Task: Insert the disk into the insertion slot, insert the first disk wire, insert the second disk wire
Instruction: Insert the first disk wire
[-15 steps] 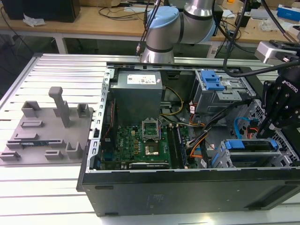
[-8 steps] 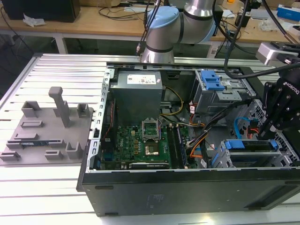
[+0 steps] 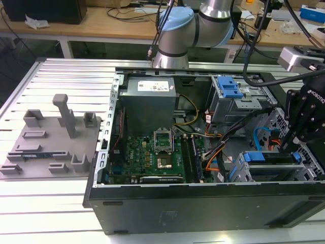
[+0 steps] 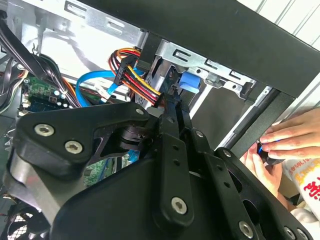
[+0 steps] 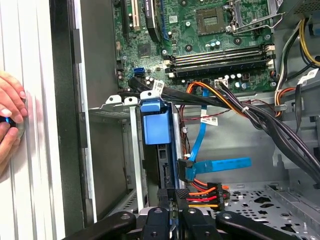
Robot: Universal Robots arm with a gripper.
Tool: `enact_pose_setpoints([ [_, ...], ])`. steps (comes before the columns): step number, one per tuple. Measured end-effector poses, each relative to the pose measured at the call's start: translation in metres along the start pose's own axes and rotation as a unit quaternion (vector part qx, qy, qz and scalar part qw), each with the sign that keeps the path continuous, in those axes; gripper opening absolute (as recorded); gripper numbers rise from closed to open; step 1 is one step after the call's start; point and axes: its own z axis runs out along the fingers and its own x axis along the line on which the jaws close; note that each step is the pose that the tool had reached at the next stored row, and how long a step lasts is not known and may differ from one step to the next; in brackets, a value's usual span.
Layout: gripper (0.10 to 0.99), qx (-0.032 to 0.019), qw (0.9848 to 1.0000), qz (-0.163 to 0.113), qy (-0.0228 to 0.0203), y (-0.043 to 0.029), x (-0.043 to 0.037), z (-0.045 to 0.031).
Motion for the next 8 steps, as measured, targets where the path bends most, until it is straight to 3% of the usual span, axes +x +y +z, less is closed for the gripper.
enact_pose_setpoints([
  [8, 0.165, 0.0000, 1.0000, 0.000, 0.0001, 0.0006, 0.0024, 0.0007],
])
